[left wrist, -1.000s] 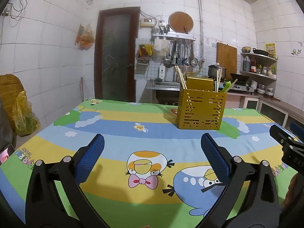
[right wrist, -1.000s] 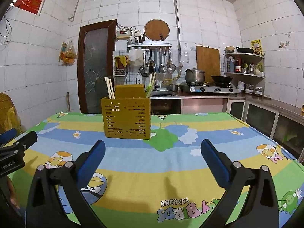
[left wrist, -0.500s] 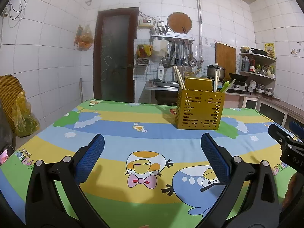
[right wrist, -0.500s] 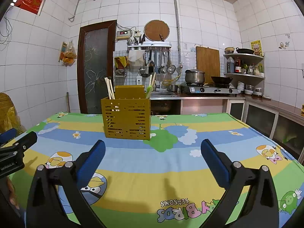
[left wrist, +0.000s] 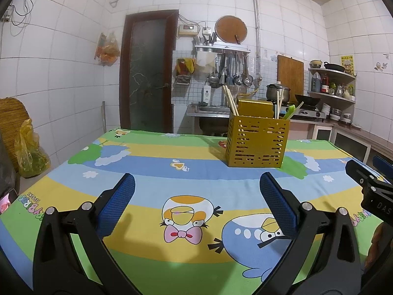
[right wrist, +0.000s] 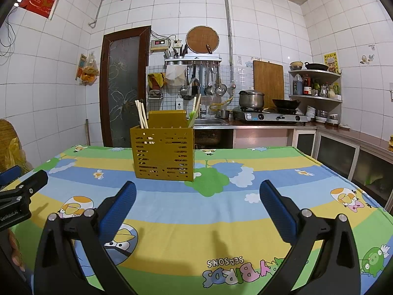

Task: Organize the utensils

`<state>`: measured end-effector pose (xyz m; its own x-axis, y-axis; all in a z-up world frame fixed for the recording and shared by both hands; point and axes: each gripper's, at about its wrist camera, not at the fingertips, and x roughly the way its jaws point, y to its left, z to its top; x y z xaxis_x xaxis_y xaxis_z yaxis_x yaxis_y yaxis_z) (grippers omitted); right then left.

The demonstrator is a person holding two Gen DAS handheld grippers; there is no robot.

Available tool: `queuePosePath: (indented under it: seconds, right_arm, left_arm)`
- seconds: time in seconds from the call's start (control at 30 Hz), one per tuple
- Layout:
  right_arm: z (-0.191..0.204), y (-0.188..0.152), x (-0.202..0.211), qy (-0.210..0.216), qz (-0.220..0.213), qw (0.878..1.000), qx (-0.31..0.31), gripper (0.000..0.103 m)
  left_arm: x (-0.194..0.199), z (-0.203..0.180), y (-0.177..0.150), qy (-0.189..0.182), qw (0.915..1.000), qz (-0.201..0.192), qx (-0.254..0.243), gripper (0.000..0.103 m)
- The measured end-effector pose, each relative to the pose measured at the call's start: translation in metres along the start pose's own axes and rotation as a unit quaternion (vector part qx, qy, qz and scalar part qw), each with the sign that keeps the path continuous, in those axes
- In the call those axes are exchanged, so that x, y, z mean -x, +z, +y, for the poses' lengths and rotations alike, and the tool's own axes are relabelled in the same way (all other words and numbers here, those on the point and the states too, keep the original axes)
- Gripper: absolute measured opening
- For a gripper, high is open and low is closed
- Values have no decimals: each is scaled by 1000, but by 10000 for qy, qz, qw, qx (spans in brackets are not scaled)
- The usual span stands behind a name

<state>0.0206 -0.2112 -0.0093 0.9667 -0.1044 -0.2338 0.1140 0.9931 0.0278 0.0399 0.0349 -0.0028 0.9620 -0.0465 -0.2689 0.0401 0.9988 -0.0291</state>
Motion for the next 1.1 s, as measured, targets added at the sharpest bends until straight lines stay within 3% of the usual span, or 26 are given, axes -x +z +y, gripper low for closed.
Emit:
queuePosePath:
  seconds: [1.1]
  right_arm:
    - [-5, 1, 2, -31, -14, 10000, -16, 98]
  left_arm:
    - [4, -1, 1, 5, 9999, -108, -56, 98]
